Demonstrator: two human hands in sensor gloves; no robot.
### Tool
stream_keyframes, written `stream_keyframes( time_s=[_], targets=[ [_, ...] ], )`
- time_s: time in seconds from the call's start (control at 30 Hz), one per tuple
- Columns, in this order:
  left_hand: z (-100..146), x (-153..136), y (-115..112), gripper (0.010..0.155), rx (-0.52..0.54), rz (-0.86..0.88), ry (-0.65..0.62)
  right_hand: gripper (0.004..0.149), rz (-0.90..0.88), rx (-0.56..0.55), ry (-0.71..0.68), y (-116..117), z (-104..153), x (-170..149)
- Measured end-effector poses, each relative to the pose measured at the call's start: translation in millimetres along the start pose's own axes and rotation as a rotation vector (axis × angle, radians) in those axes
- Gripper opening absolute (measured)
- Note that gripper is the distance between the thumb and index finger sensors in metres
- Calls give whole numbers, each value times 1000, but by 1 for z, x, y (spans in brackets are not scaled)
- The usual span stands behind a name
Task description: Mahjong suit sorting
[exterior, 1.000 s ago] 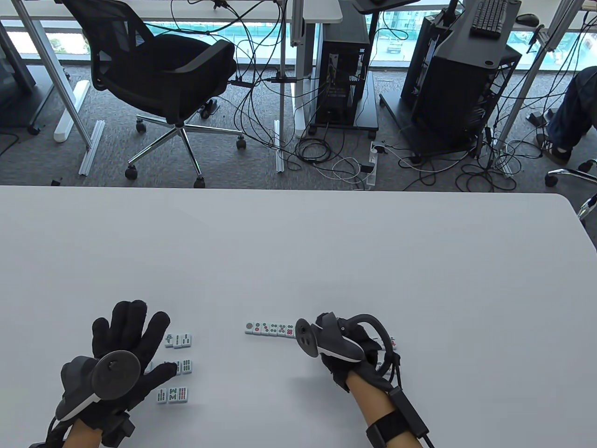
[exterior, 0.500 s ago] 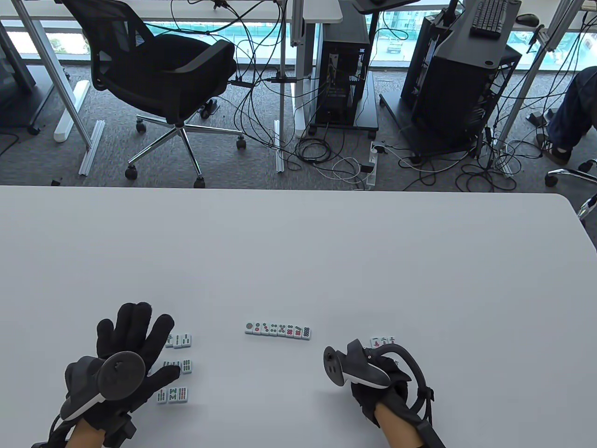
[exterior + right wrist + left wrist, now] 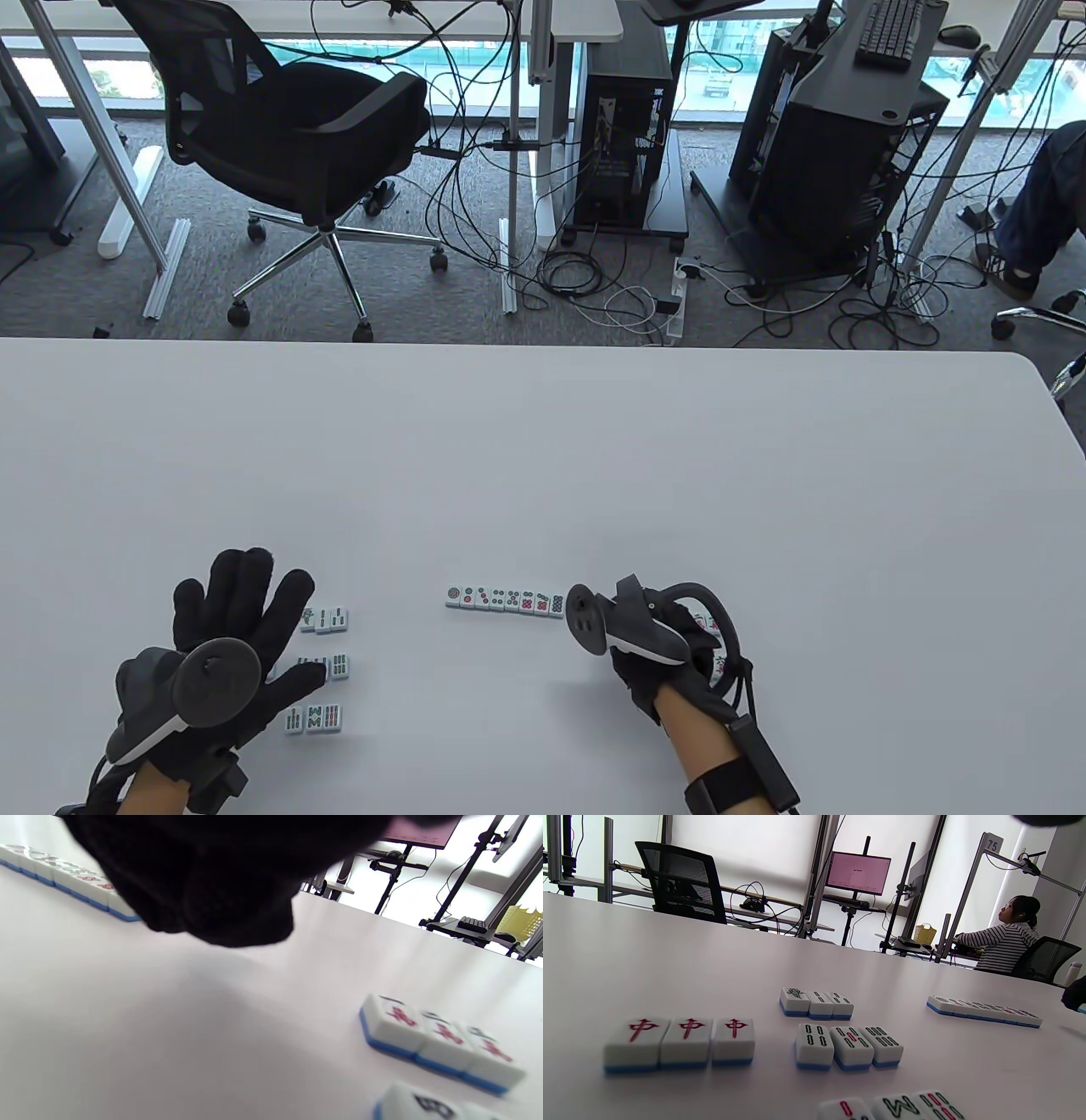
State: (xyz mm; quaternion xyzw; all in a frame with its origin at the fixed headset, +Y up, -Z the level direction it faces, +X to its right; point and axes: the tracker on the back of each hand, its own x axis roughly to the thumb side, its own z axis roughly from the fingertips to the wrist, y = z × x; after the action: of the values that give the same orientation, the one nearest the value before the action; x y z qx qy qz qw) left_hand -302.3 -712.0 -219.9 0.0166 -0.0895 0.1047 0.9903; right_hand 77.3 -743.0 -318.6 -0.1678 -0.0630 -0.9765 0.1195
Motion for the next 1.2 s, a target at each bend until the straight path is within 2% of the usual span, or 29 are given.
stream_keyframes(
  time_s=[0.1, 0.27, 0.53, 0.73, 0.9, 1.0, 1.2],
  targets=[
    [0, 0, 0, 88, -1, 2, 1, 58, 23, -44, -20, -2, -13, 14],
    [0, -1, 1, 88, 5, 7, 0, 57, 53, 12, -34, 4, -29, 31],
    [0, -1, 1, 88, 9, 8, -5, 55, 37, 29, -35, 10, -37, 36],
    [1, -1, 1, 88, 6, 6, -5, 59, 67, 0, -31, 10, -33, 32],
    [1, -1, 0, 88, 1, 5, -6, 61, 40, -15, -1, -10, -18, 5],
    [1, -1, 0, 88, -1, 5, -5, 60, 73, 22, 80, -17, -8, -23],
    [1, -3, 1, 88, 6, 18, 6, 58, 107, 165, 167, -2, 7, -70]
  ],
)
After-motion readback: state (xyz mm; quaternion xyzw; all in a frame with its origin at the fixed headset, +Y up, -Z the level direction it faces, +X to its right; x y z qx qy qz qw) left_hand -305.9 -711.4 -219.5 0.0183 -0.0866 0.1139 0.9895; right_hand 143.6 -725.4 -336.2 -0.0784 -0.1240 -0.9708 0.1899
